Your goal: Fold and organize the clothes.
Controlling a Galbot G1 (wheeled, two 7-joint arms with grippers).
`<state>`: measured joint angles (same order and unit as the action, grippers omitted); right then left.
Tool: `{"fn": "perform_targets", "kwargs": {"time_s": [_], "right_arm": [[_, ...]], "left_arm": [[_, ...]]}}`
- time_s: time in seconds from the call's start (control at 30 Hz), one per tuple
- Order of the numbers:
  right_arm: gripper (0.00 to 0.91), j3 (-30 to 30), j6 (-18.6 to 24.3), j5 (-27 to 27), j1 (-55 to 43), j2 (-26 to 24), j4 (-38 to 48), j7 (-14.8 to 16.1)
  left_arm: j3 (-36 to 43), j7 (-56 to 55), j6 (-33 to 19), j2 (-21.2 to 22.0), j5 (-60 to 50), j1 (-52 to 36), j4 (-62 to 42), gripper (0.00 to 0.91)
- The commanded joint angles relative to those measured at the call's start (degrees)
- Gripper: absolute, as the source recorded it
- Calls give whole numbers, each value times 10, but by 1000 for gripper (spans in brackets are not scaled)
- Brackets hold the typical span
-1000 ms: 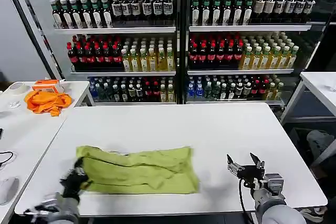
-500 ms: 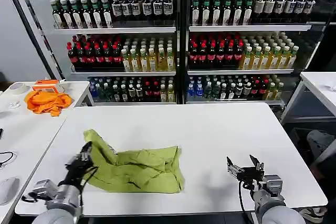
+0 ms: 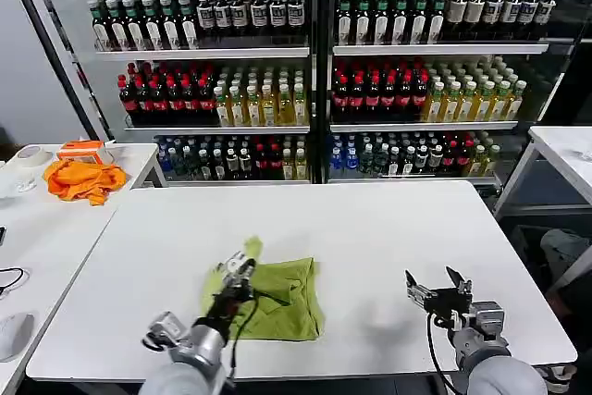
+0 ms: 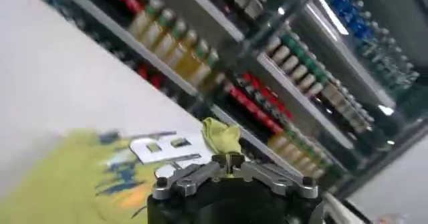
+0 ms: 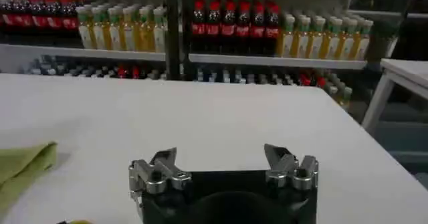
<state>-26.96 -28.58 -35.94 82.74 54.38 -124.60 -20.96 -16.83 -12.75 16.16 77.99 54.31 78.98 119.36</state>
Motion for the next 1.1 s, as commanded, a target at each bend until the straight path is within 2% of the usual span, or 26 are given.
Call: {"fn": "perform_targets", "kwargs": {"time_s": [0.03, 0.1, 0.13, 0.17, 0.2, 0.4, 0.6, 0.7, 0.9, 1.1], "right_arm": [[907, 1, 0, -2, -8, -5, 5, 1], [907, 1, 0, -2, -10, -5, 7, 1], [907, 1, 0, -2, -12, -5, 8, 0], [907, 1, 1, -2, -13, -5, 9, 0], [907, 1, 1, -3, -13, -6, 9, 0], [907, -2, 1, -5, -14, -8, 11, 0], [907, 0, 2, -7, -20, -8, 16, 1], [907, 2, 2, -8, -26, -6, 18, 0], [907, 5, 2, -8, -29, 0, 23, 1], [907, 4, 4, -6, -28, 6, 27, 2]], "left_arm": [[104, 1, 2, 41, -18, -39, -80, 20], [109, 2, 2, 46, -32, -46, -89, 20], [112, 5, 3, 47, -55, -49, -100, 121], [117, 11, 2, 47, -83, -52, -106, 635], [121, 17, -2, 46, -106, -56, -118, 907], [120, 52, -19, 36, -130, -50, -116, 907], [93, 61, -27, 20, -132, -21, -60, 907], [54, 44, -19, 15, -144, -10, -45, 907], [-53, 36, -59, -9, -240, 32, -37, 907], [-96, 33, -71, -24, -259, 54, -40, 907]]}}
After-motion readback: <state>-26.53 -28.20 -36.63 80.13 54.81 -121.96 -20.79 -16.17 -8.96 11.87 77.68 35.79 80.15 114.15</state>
